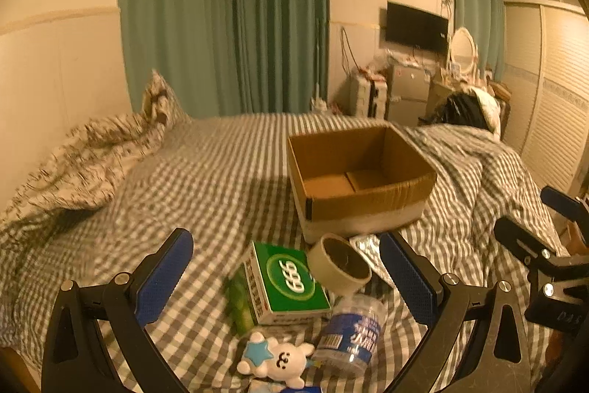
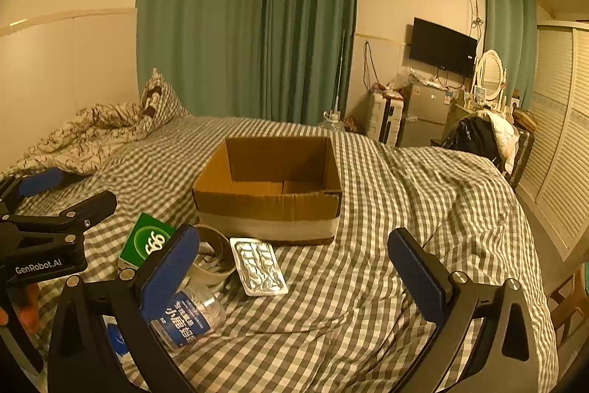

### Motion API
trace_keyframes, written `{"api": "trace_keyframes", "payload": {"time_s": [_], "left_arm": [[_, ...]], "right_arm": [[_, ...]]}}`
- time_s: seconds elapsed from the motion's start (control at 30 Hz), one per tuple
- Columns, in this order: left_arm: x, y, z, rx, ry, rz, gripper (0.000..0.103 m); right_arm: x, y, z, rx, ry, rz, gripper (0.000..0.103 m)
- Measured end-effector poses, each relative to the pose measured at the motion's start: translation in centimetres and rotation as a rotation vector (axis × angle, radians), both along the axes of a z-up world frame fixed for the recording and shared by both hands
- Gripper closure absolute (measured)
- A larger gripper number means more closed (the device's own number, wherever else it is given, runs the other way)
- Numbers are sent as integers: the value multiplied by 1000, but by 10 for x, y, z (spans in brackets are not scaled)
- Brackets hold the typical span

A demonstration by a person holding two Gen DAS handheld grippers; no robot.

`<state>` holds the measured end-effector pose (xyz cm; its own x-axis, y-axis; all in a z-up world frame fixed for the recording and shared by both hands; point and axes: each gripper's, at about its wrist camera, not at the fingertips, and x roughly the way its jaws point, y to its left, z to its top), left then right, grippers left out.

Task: Organize objects

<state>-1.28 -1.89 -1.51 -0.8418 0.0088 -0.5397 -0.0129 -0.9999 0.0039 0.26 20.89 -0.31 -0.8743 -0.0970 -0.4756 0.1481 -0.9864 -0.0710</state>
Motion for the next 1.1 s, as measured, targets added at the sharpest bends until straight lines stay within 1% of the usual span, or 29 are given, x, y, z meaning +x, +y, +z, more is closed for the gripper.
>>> {"api": "trace_keyframes", "payload": {"time_s": [0.13, 0.3, 0.43, 0.57, 0.63, 0.73, 0.83, 0.9, 1.1], "left_arm": [[-7, -3, -20, -24, -67, 1, 0], [-15, -11, -46, -40, -147, 28, 0], [-23, -16, -65, -50, -206, 43, 0], [-34, -17, -80, -66, -257, 45, 0], [-40, -17, -87, -70, -285, 51, 0], [-48, -21, -97, -53, -324, 58, 0], [-53, -22, -102, -33, -338, 52, 0], [-57, -21, -105, -32, -347, 43, 0], [-74, -20, -114, 6, -393, 5, 0]], "right_arm": [[-8, 1, -12, -3, -27, 2, 0], [-29, 1, -37, 5, -96, -4, 0], [-52, -3, -68, 0, -193, 17, 0], [-72, -6, -92, -2, -275, 44, 0], [-82, -6, -102, -23, -316, 68, 0], [-98, -7, -115, -39, -371, 92, 0], [-119, -6, -134, -25, -438, 96, 0], [-133, -4, -145, -38, -483, 99, 0], [-159, -17, -166, -16, -537, 139, 0]]}}
